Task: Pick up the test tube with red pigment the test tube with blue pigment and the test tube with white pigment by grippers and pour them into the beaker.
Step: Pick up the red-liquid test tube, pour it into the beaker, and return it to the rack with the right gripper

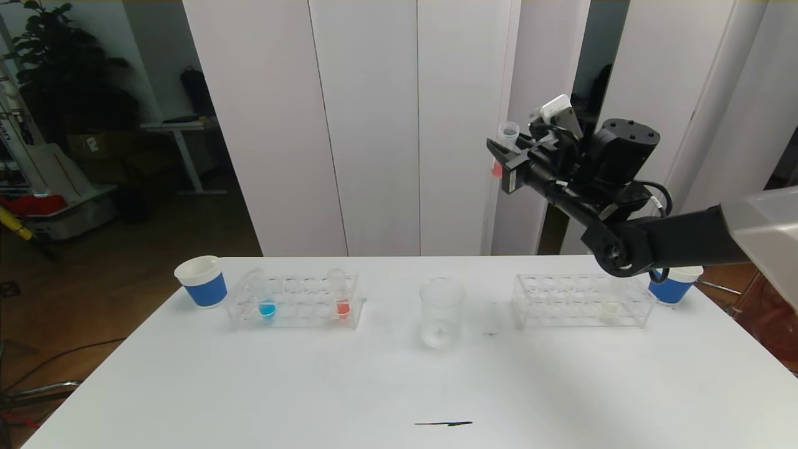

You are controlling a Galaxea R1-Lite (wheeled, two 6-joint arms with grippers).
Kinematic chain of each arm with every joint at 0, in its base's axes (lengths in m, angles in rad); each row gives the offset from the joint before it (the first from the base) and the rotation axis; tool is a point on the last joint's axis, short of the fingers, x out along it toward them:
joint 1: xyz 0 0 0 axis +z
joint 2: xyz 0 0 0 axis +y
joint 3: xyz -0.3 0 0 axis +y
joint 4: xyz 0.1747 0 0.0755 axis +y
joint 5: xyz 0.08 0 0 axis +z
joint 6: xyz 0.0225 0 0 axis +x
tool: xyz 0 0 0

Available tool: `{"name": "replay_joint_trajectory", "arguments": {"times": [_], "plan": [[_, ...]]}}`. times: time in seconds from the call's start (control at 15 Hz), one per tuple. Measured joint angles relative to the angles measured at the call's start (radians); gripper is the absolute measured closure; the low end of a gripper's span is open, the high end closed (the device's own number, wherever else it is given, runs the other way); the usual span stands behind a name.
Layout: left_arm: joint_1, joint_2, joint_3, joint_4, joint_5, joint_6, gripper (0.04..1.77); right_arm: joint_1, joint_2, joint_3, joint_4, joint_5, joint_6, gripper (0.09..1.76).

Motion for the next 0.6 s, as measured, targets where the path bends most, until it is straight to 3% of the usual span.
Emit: {"name": "replay_joint_trajectory", "arguments": {"times": [0.27,0.6], "plan": [[0.000,0.000,0.000,0.000,0.000,0.000,0.06,0.017,0.039,0.019,0.001,0.114,-0.139,1.27],[0.000,0.000,0.000,0.000,0.000,0.000,0.06,0.041,0.079,0.018,0.002,0.152,-0.254,1.27]]}}
